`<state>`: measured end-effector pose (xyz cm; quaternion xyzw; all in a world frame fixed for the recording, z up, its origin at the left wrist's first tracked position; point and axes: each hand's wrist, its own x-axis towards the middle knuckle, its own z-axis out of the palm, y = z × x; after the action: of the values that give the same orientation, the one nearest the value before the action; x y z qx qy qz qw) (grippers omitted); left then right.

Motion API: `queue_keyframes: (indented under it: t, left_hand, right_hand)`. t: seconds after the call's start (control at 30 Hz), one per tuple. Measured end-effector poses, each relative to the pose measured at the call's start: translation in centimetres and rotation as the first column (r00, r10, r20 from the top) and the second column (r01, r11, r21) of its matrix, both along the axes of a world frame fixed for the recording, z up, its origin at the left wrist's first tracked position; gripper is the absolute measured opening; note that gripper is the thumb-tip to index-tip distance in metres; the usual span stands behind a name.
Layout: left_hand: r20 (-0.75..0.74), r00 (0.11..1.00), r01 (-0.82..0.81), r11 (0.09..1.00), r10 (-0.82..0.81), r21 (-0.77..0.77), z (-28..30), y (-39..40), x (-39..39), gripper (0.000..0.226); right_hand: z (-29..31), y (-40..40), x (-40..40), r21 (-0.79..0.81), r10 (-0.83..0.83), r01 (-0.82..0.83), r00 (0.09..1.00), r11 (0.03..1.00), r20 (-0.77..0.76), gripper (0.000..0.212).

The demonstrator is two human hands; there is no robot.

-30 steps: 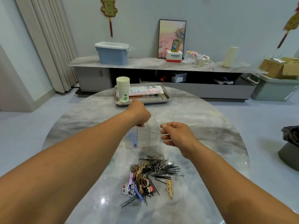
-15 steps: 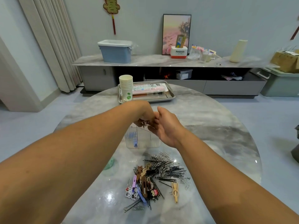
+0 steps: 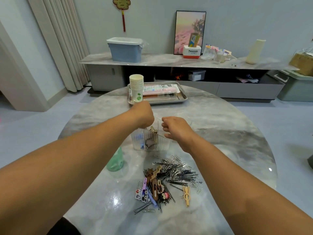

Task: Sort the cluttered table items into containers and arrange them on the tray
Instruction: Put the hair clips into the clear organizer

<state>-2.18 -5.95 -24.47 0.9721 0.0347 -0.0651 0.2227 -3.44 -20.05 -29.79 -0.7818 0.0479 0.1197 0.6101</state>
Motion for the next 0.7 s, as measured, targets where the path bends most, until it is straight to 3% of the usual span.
queue_keyframes:
  t: [0.1,0.2,0.27,0.33,0.4,0.5,0.6,0.7]
  left_hand:
    - [0.103,0.995,0.023,0.999,-0.019,-0.040,-2.1,0.4,-1.9,0.022]
    - [0.152,0.988,0.027,0.993,-0.010,-0.113,-4.0,0.8,-3.3,0.022]
    - [0.191,0.982,0.040,0.988,-0.010,-0.151,-4.6,0.8,-3.8,0.028]
    - [0.248,0.969,0.040,0.980,0.010,-0.196,-4.8,0.8,-4.5,0.030]
    - [0.344,0.938,0.035,0.976,0.042,-0.215,-5.0,0.8,-5.3,0.029]
    - [0.439,0.896,0.034,0.974,0.071,-0.225,-5.3,0.6,-7.0,0.025]
    - [0.209,0.978,0.054,0.973,-0.006,-0.225,-5.5,0.7,-8.3,0.023]
    - [-0.183,0.972,0.145,0.989,-0.148,-0.035,-5.9,1.1,-9.7,0.023]
  right_hand:
    - [-0.5,-1.5,-0.6,-0.186,-0.010,0.033,0.992,0.982,0.126,0.015]
    - [-0.9,-2.3,-1.4,-0.341,0.086,-0.034,0.987,0.939,0.138,0.012]
    - [-1.1,-2.5,-2.0,-0.414,0.240,-0.182,0.966,0.892,0.093,0.014]
    - [-1.5,-2.3,-3.1,-0.500,0.457,-0.406,0.889,0.765,-0.023,0.009]
    - [-2.1,-1.6,-4.5,-0.596,0.613,-0.571,0.774,0.565,-0.160,0.038]
    - [-3.2,-0.1,-5.9,-0.726,0.681,-0.601,0.687,0.333,-0.255,0.088]
    - [-3.9,0.5,-6.5,-0.817,0.705,-0.536,0.663,0.213,-0.251,0.099]
    - [-4.1,0.6,-6.7,-0.851,0.707,-0.472,0.681,0.229,-0.188,0.083]
